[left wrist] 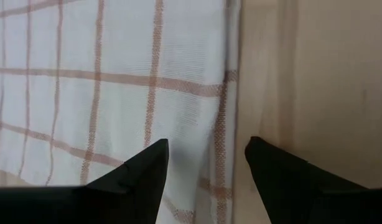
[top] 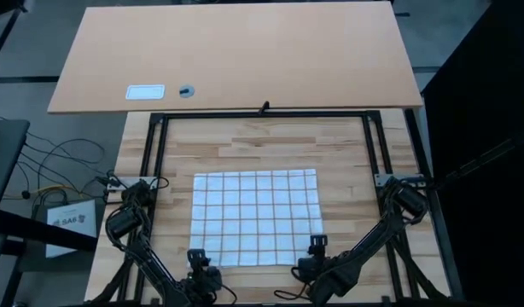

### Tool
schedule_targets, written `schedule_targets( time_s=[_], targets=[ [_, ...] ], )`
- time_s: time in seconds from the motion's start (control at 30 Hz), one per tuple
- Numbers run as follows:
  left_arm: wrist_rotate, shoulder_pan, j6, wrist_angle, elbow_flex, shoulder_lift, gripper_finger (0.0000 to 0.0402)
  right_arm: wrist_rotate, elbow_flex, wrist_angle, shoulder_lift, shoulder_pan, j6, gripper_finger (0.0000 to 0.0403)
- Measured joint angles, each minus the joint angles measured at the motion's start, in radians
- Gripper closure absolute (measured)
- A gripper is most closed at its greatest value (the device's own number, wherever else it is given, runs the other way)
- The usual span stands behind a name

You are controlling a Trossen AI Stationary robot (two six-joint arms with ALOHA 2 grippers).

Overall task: Roll towel
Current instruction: Roll the white patterned towel

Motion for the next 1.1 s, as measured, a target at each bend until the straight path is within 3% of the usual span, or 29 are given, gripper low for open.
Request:
schedule_targets(
  time_s=[0.17,0.33,0.63,0.77,1.1],
  targets=[
    [-0.011,-0.002,-0.003,-0.014,-0.005,0.001,0.0198,-0.003,-0.012,0.022,-0.001,0.004,-0.007,0.0215],
    [-0.010,-0.002,0.005,-0.008,-0.005,0.002,0.0232,-0.017,-0.015,0.052,-0.001,0.003,-0.020,0.0241],
    [0.005,-0.001,-0.032,0.011,-0.063,0.002,0.0389,-0.064,-0.028,0.091,-0.003,0.001,-0.011,0.0342],
    [0.011,-0.009,-0.063,0.006,-0.078,0.000,0.0399,-0.082,-0.029,0.096,-0.003,0.001,0.003,0.0392],
    [0.016,-0.016,-0.069,0.004,-0.078,0.001,0.0401,-0.096,-0.029,0.095,-0.004,0.014,0.045,0.0402]
  ],
)
